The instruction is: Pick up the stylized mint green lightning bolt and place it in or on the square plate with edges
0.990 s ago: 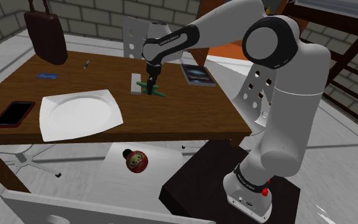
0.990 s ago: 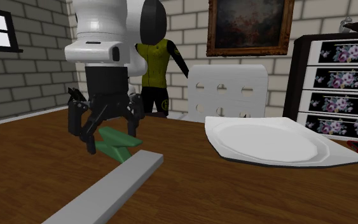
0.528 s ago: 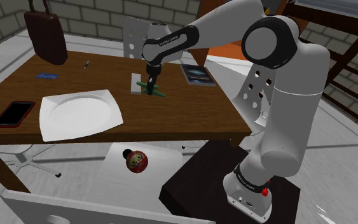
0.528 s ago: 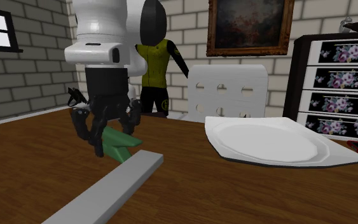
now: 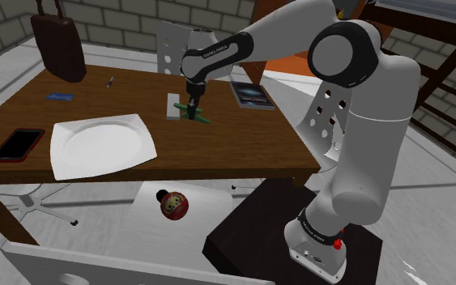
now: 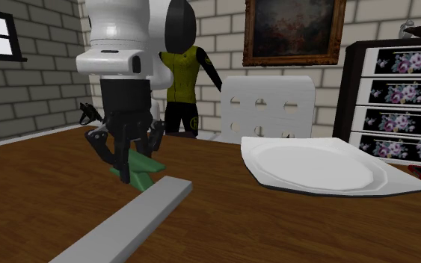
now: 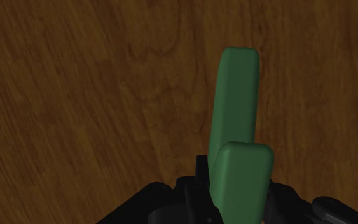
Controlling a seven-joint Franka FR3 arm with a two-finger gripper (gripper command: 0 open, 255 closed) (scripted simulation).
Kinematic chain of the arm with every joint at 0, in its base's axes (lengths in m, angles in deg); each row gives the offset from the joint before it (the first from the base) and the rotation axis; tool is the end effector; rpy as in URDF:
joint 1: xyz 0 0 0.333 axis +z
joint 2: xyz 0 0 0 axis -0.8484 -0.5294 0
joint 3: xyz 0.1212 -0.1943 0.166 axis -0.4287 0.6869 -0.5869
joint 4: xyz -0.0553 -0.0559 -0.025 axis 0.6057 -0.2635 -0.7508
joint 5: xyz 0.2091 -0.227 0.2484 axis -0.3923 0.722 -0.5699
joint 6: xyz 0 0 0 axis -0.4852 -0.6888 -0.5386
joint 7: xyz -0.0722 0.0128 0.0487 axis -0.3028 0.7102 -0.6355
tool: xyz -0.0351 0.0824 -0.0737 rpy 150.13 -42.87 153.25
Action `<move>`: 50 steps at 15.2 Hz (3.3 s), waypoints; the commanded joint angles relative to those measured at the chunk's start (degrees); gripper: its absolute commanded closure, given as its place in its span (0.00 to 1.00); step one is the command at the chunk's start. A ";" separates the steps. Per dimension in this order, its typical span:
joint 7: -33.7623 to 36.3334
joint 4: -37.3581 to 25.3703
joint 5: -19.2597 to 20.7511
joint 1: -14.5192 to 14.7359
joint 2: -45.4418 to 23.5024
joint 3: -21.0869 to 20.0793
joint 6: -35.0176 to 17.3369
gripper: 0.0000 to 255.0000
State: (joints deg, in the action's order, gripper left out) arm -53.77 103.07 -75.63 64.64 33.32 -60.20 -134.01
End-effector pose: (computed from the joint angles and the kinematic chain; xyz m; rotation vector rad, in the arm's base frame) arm 0.6265 -0.0083 0.2889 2.9760 0.9520 0.0184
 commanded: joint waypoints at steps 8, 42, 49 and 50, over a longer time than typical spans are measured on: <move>0.27 -2.03 0.47 0.12 2.50 0.21 4.58 1.00; 25.92 -31.52 3.48 17.07 -10.31 -7.47 21.46 1.00; 30.58 -44.31 4.06 20.95 -19.04 -8.39 25.60 1.00; 30.59 -43.54 4.06 20.94 -19.04 -8.39 24.83 1.00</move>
State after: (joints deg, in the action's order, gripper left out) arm -23.43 59.07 -71.60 85.40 14.44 -68.57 -108.54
